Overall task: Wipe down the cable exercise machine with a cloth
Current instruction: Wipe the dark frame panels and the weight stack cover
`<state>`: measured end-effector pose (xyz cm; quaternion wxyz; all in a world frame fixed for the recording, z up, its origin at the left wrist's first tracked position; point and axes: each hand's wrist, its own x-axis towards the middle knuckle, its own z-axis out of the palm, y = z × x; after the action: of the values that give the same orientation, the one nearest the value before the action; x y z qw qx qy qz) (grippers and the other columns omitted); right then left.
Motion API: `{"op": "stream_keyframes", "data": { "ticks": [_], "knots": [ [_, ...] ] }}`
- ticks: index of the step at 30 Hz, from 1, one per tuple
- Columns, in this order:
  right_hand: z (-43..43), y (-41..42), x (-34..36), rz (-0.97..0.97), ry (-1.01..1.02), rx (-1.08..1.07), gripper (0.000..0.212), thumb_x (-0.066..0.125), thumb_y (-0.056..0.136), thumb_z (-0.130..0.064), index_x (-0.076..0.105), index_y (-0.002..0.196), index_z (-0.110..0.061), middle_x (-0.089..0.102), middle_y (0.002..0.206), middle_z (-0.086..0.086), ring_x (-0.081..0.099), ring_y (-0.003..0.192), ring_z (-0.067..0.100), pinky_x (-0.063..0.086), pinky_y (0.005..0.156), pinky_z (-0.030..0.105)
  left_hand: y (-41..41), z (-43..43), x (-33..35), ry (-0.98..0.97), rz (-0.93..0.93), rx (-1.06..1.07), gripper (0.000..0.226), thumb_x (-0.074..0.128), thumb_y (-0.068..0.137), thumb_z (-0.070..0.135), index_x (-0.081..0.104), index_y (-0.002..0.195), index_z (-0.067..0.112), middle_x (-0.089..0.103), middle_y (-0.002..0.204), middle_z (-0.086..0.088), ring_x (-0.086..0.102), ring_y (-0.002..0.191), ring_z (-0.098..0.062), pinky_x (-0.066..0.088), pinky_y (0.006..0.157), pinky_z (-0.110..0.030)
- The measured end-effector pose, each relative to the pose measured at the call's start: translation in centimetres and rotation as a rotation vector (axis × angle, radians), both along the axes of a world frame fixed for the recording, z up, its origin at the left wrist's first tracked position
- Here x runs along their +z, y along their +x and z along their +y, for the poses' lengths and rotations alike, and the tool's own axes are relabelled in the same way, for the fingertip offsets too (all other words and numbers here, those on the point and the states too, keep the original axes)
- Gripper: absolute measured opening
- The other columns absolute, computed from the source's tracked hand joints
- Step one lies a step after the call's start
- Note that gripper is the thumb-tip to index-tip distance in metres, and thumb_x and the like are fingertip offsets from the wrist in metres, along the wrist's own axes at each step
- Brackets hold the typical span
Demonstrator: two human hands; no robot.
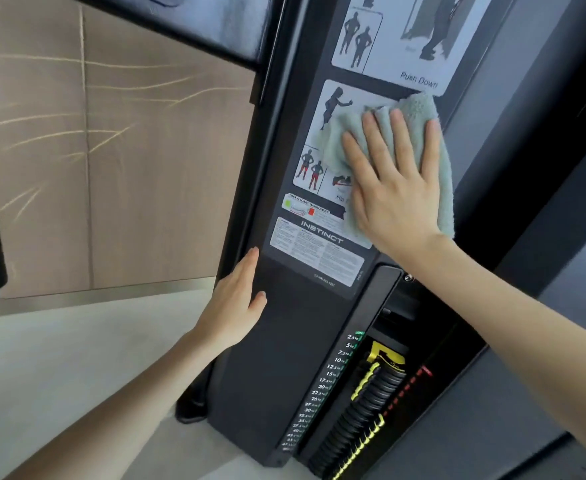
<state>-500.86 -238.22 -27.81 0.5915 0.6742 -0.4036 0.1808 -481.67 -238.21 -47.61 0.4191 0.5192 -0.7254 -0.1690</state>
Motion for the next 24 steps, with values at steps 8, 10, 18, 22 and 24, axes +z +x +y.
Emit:
{"op": "stream_keyframes", "data": {
  "ticks": [8, 10, 18, 22, 24],
  "knots": [
    [-0.6, 1.5, -10.5, 0.051, 0.079, -0.062, 0.051, 0.029, 0.1, -0.023, 0.032, 0.148, -0.01, 0.03, 0.154, 0.015, 0.026, 0.141, 0.039, -0.002, 0.114, 0.058, 0.9, -0.4, -7.0, 0.075, 0.071, -0.052, 0.067, 0.048, 0.098, 0.011, 0.014, 0.155, 0.018, 0.016, 0.159, 0.011, 0.019, 0.145, -0.007, 0.011, 0.11, -0.012],
    [-0.7, 1.8, -12.6, 0.072, 0.079, -0.069, 0.052, 0.028, 0.097, -0.022, 0.033, 0.148, -0.011, 0.03, 0.154, 0.014, 0.027, 0.141, 0.038, -0.002, 0.114, 0.059, 1.1, -0.6, -8.6, 0.102, 0.099, -0.07, 0.067, 0.048, 0.098, 0.01, 0.014, 0.155, 0.02, 0.016, 0.159, 0.013, 0.017, 0.145, -0.004, 0.011, 0.11, -0.012],
    [-0.9, 2.5, -22.4, 0.162, 0.197, -0.085, 0.056, 0.024, 0.094, -0.023, 0.031, 0.149, -0.012, 0.027, 0.156, 0.01, 0.019, 0.142, 0.035, -0.007, 0.115, 0.057, 2.0, -0.8, -14.2, 0.217, 0.225, -0.142, 0.066, 0.044, 0.097, 0.003, 0.019, 0.153, 0.027, 0.026, 0.155, 0.014, 0.022, 0.135, 0.011, 0.018, 0.109, -0.009],
    [-1.2, 2.9, -26.3, 0.188, 0.205, -0.088, 0.057, 0.033, 0.094, -0.022, 0.029, 0.15, -0.013, 0.024, 0.157, 0.009, 0.015, 0.142, 0.034, -0.008, 0.115, 0.057, 2.3, -1.2, -16.6, 0.266, 0.258, -0.145, 0.068, 0.039, 0.095, -0.005, 0.021, 0.152, 0.027, 0.032, 0.151, 0.013, 0.024, 0.127, 0.017, 0.02, 0.092, 0.007],
    [-1.3, 3.0, -28.5, 0.198, 0.22, -0.071, 0.059, 0.041, 0.092, -0.021, 0.031, 0.149, -0.013, 0.026, 0.156, 0.009, 0.016, 0.142, 0.034, -0.008, 0.115, 0.058, 2.3, -1.4, -17.9, 0.272, 0.281, -0.145, 0.07, 0.036, 0.093, -0.009, 0.023, 0.152, 0.026, 0.032, 0.151, 0.012, 0.027, 0.13, 0.012, 0.02, 0.094, 0.007]
  ]
}}
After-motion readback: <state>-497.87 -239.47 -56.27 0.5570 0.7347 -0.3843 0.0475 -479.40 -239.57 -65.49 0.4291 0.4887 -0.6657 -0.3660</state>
